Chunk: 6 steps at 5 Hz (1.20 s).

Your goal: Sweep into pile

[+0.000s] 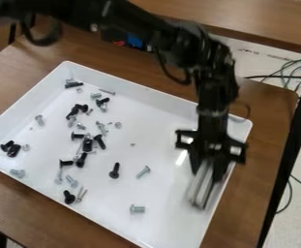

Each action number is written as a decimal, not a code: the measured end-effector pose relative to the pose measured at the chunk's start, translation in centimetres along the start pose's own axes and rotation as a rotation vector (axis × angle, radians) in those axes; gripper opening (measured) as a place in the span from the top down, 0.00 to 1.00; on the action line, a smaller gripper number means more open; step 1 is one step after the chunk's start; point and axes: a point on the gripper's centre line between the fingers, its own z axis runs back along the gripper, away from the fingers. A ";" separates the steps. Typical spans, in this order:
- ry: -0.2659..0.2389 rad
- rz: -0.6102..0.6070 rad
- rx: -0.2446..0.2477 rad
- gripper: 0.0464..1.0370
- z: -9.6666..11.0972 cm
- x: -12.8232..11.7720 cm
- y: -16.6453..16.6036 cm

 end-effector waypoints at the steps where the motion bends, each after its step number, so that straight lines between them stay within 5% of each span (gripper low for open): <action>1: -0.023 -0.013 -0.069 0.68 -1.3 -0.6 -0.5; 2: -0.043 -0.009 -0.050 0.68 -1.8 -1.6 0.3; 5: 0.026 0.124 -0.033 0.68 -0.7 -4.9 10.5; 6: 0.040 0.107 0.035 0.68 -0.4 -4.2 12.2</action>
